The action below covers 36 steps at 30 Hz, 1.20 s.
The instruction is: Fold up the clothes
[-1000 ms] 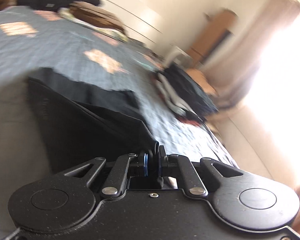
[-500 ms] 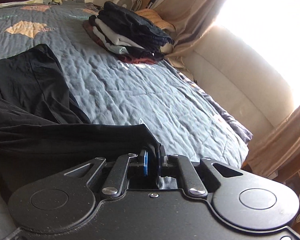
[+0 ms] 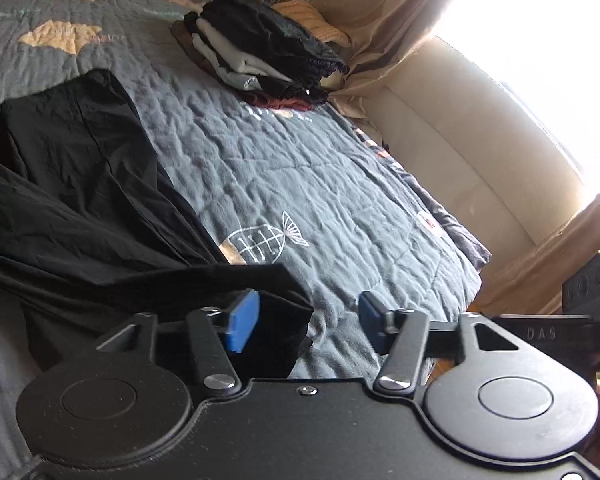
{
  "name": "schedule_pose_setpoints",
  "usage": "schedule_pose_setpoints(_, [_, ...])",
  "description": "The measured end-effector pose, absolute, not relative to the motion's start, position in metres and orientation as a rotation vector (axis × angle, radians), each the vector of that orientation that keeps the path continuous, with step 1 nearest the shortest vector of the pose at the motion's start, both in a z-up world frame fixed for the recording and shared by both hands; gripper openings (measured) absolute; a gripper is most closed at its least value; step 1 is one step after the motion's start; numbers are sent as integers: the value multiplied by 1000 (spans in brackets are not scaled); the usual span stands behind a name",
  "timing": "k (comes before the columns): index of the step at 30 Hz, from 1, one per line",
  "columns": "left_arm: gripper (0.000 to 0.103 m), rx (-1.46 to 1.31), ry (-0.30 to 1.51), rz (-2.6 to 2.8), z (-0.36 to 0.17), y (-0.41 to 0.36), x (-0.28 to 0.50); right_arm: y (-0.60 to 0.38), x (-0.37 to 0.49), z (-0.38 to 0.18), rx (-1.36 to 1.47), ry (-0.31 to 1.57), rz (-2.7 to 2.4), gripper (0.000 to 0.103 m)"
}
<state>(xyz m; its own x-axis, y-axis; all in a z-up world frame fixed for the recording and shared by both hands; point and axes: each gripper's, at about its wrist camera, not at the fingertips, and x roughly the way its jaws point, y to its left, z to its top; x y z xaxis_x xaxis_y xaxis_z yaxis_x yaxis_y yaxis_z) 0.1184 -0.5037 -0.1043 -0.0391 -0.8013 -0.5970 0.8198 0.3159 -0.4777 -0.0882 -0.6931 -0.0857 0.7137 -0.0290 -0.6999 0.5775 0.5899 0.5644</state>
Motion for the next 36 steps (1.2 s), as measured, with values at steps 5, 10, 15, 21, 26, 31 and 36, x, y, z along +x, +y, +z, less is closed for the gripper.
schedule_pose_setpoints(5, [74, 34, 848, -1257, -88, -467, 114, -679, -67, -58, 549, 728, -309, 75])
schedule_pose_setpoints(10, [74, 126, 801, -1123, -116, -432, 81, -678, -43, -75, 387, 859, -235, 76])
schedule_pose_setpoints(15, [74, 222, 806, -1074, -151, -432, 36, -667, -25, -87, 226, 915, -215, 76])
schedule_pose_setpoints(21, [72, 477, 627, -982, -173, -458, -3, -654, -4, -101, 31, 977, -189, 76])
schedule_pose_setpoints(26, [56, 582, 558, -943, -185, -467, -6, -651, 8, -110, -47, 983, -177, 76])
schedule_pose_setpoints(31, [33, 673, 512, -940, -195, -472, -10, -653, 19, -123, -50, 1005, -157, 76])
schedule_pose_setpoints(36, [12, 743, 457, -942, -191, -472, -10, -661, 23, -129, 40, 994, -137, 68])
